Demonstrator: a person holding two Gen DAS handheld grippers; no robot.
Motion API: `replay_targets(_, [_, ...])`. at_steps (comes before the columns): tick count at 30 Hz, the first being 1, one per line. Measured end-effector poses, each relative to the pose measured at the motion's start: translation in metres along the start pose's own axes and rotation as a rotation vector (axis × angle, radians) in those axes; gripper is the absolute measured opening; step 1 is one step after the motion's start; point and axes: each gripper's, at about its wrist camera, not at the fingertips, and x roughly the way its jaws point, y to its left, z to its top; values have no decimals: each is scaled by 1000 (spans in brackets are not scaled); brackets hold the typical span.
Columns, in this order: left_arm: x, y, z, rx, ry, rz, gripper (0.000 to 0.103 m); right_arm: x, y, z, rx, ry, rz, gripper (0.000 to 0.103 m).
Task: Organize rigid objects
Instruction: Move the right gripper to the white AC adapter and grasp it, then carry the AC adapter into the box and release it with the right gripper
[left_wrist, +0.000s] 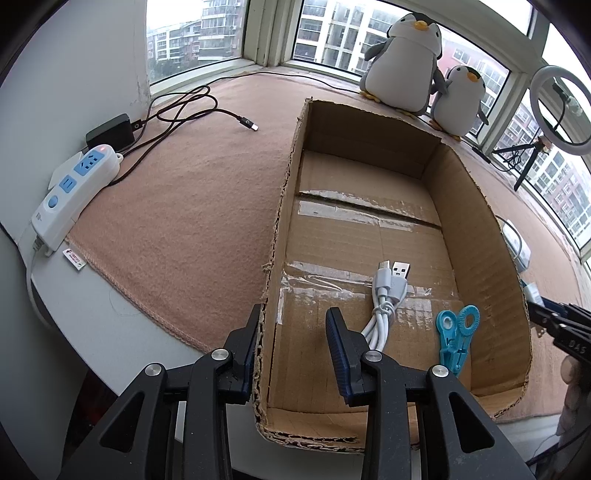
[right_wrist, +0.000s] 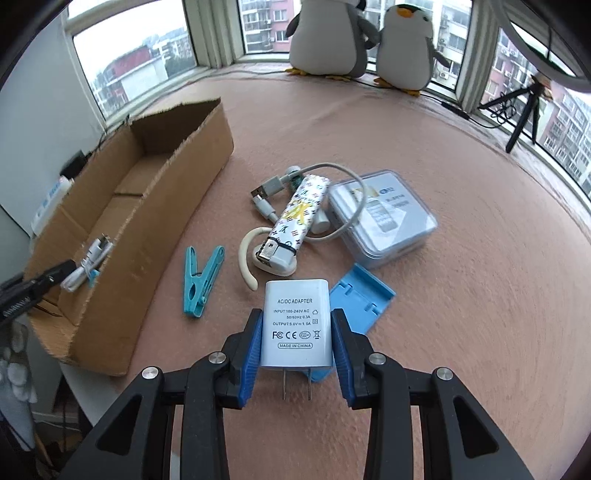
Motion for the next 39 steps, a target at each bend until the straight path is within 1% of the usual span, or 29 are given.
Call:
replay_targets(3, [1,0,1,0,4,2,35,-9,0,3,14,-20,22,32])
replay_targets(6, [2,1,1,-4,9,2,35,-23,11,10,12,-56,58,32])
replay_targets(12, [4,2,2,-10,21,9,35,-38,58,30,-56,-102,144,32])
replay_targets(18, [6,4,3,-20,28,5,35,-25,100,44,-113,-88,200,32])
replay_targets(21, [6,4,3,-17,28,8,35,-15,117,45,-136,-74,205,32])
replay_targets(30, [7,2,4,-11,32,11,35,3,140,43,-163,-47,211,32])
replay_targets(39, [7,2,4,-11,33,10,35,8,150,43,-184,-43,198,33])
